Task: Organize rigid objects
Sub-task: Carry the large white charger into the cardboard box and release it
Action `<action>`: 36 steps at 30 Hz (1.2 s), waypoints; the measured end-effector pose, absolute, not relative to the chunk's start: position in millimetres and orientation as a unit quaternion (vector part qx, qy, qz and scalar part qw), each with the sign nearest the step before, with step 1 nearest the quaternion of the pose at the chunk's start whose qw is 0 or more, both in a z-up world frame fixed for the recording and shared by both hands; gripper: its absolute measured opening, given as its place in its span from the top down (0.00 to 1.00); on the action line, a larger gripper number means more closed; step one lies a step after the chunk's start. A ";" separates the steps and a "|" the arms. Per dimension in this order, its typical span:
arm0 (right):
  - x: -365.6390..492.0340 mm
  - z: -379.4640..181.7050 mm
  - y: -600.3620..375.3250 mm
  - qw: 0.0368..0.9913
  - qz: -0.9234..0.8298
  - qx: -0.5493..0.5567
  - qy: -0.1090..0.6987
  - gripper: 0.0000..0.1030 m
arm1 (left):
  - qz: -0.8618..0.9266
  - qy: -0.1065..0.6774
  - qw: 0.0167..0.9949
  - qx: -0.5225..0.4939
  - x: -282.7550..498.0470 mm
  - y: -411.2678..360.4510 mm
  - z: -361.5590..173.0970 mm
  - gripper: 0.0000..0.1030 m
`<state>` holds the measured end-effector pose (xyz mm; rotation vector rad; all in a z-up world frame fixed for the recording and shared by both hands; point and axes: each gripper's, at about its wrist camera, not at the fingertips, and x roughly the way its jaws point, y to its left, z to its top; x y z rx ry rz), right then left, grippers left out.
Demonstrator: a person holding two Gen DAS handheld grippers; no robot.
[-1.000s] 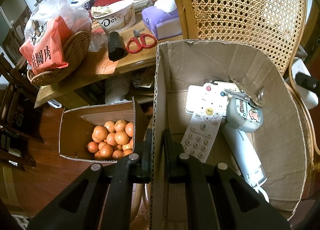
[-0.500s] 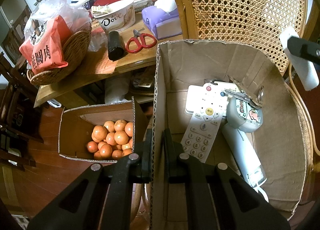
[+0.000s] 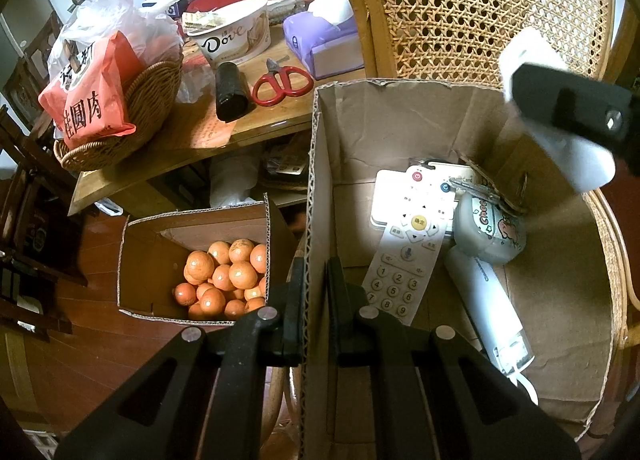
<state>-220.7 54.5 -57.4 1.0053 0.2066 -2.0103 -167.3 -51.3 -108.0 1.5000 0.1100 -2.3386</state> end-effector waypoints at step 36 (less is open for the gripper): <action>-262.5 -48.8 117.6 0.385 -0.821 0.421 -0.001 0.00 | -0.827 0.042 0.180 0.531 -167.1 -50.5 -109.6 0.91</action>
